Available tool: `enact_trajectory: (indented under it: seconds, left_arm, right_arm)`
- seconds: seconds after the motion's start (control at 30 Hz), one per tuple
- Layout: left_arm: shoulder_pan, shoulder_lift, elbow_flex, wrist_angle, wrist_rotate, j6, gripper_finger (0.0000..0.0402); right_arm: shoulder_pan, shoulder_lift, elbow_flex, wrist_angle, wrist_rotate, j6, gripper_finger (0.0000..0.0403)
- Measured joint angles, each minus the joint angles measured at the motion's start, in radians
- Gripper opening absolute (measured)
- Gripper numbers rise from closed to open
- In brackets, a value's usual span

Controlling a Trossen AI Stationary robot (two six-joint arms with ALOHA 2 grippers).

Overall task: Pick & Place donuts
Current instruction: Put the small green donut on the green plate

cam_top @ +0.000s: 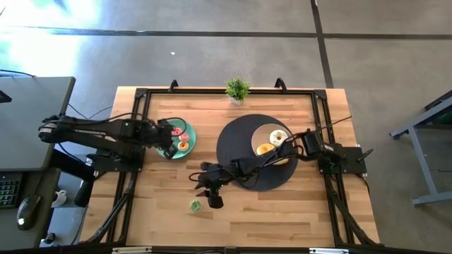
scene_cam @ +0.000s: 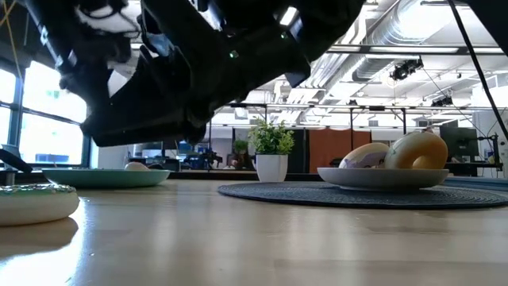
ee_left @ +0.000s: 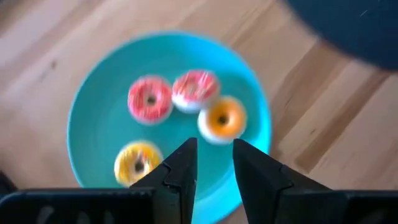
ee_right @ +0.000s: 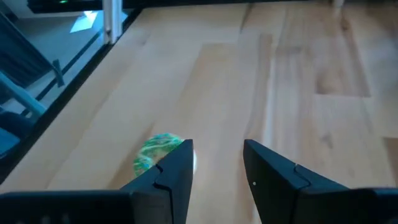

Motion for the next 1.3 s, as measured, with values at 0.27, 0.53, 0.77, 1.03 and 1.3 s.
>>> enact_trajectory:
  seconds: [0.27, 0.53, 0.77, 1.03, 1.3]
  left_arm:
    - [0.0, 0.0, 0.094, 0.002, -0.019, 0.132, 0.0101]
    - [0.0, 0.0, 0.099, 0.002, -0.022, 0.133, 0.0102]
    - [0.0, 0.004, 0.1, 0.001, -0.02, 0.133, 0.0102]
    - [0.0, 0.004, 0.1, -0.002, 0.001, 0.132, 0.0102]
    - [0.0, 0.004, 0.1, -0.01, 0.001, 0.132, 0.0102]
  right_arm:
    - [0.044, 0.0, 0.0, 0.049, 0.089, 0.023, 0.0138]
    - [0.076, 0.0, 0.0, 0.056, 0.104, 0.023, 0.0138]
    - [0.078, 0.036, 0.005, 0.082, 0.157, 0.09, 0.0138]
    - [0.074, 0.048, 0.005, 0.099, 0.145, 0.109, 0.0138]
    - [0.073, 0.122, 0.003, 0.114, 0.108, 0.179, 0.0138]
